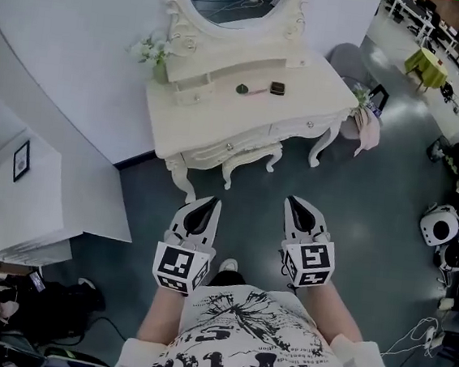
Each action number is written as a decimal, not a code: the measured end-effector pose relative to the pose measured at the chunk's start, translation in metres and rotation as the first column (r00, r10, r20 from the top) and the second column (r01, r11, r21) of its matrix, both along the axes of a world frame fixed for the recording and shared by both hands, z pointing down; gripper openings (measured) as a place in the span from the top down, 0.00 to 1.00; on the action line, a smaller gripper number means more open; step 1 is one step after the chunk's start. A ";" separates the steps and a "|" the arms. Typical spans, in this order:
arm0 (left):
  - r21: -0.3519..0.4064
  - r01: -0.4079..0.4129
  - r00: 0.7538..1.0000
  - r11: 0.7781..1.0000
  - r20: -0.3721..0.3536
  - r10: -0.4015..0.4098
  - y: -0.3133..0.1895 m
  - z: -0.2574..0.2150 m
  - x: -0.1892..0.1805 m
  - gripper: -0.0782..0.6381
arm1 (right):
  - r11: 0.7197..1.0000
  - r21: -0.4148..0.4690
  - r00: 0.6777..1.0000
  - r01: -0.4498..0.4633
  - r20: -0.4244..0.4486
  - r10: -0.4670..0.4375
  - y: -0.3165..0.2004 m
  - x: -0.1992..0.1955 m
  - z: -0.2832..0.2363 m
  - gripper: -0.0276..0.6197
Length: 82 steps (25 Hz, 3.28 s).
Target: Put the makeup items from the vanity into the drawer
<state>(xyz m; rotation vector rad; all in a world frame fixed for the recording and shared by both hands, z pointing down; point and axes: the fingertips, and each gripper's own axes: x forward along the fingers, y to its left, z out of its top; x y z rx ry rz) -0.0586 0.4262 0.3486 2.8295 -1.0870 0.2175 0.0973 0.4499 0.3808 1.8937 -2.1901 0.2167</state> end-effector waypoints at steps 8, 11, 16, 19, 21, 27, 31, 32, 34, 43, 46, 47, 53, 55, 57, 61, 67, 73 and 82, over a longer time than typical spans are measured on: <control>-0.039 0.009 1.000 0.999 -0.001 -0.009 -0.101 0.005 -0.023 0.86 | 0.998 -0.052 0.999 -0.021 0.035 0.023 -0.101 -0.014 0.004 0.93; -0.061 0.012 1.000 0.998 -0.005 -0.012 -0.127 0.013 -0.017 0.86 | 0.997 -0.079 0.998 -0.001 0.061 0.006 -0.130 -0.013 0.011 0.93; -0.075 0.029 0.999 0.997 0.014 -0.028 -0.173 0.026 0.007 0.86 | 0.994 -0.094 0.998 0.047 0.046 -0.043 -0.188 0.003 0.026 0.93; -0.072 0.066 0.998 0.995 0.027 -0.064 -0.209 0.031 0.025 0.86 | 0.989 -0.103 0.995 0.101 0.034 -0.098 -0.230 0.019 0.033 0.93; -0.070 0.097 0.995 0.993 0.025 -0.095 -0.238 0.033 0.039 0.86 | 0.984 -0.109 0.990 0.138 0.012 -0.138 -0.262 0.033 0.036 0.93; -0.075 0.198 0.980 0.977 0.028 -0.196 -0.320 0.031 0.080 0.86 | 0.962 -0.128 0.969 0.243 -0.003 -0.245 -0.362 0.082 0.032 0.93; -0.089 0.277 0.961 0.957 0.039 -0.275 -0.363 0.039 0.096 0.86 | 0.939 -0.142 0.949 0.313 -0.001 -0.316 -0.417 0.102 0.039 0.93; -0.094 0.296 0.955 0.950 0.043 -0.293 -0.372 0.042 0.100 0.86 | 0.932 -0.148 0.942 0.331 0.002 -0.335 -0.427 0.106 0.041 0.93; -0.104 0.335 0.942 0.936 0.048 -0.332 -0.386 0.047 0.106 0.86 | 0.914 -0.169 0.928 0.369 0.010 -0.373 -0.446 0.113 0.049 0.93; -0.189 0.438 0.899 0.879 0.071 -0.433 -0.417 0.104 0.105 0.86 | 0.815 -0.321 0.871 0.482 0.073 -0.486 -0.492 0.105 0.120 0.93; -0.210 0.442 0.897 0.872 0.079 -0.436 -0.423 0.120 0.101 0.86 | 0.770 -0.412 0.856 0.487 0.050 -0.514 -0.497 0.103 0.150 0.93; -0.217 0.443 0.896 0.870 0.084 -0.435 -0.425 0.125 0.099 0.86 | 0.749 -0.446 0.845 0.490 0.034 -0.533 -0.498 0.102 0.159 0.93; -0.251 0.443 0.896 0.861 0.104 -0.431 -0.445 0.147 0.090 0.86 | 0.627 -0.595 0.741 0.503 -0.076 -0.667 -0.519 0.095 0.197 0.84; -0.267 0.444 0.896 0.855 0.112 -0.431 -0.444 0.151 0.089 0.86 | 0.568 -0.647 0.690 0.508 -0.089 -0.719 -0.521 0.094 0.207 0.76; -0.285 0.448 0.894 0.847 0.117 -0.433 -0.446 0.156 0.087 0.86 | 0.524 -0.686 0.639 0.505 -0.111 -0.761 -0.527 0.092 0.215 0.76; -0.310 0.451 0.892 0.837 0.128 -0.434 -0.447 0.166 0.083 0.86 | 0.446 -0.750 0.557 0.488 -0.125 -0.821 -0.534 0.089 0.229 0.76; -0.330 0.458 0.889 0.826 0.137 -0.438 -0.451 0.172 0.078 0.86 | 0.322 -0.828 0.462 0.459 -0.087 -0.882 -0.535 0.086 0.245 0.76; -0.336 0.467 0.884 0.818 0.140 -0.447 -0.453 0.170 0.072 0.86 | 0.231 -0.884 0.381 0.406 -0.066 -0.922 -0.528 0.088 0.255 0.80; -0.343 0.471 0.881 0.813 0.139 -0.452 -0.449 0.161 0.062 0.86 | 0.205 -0.896 0.374 0.393 -0.047 -0.926 -0.521 0.088 0.248 0.87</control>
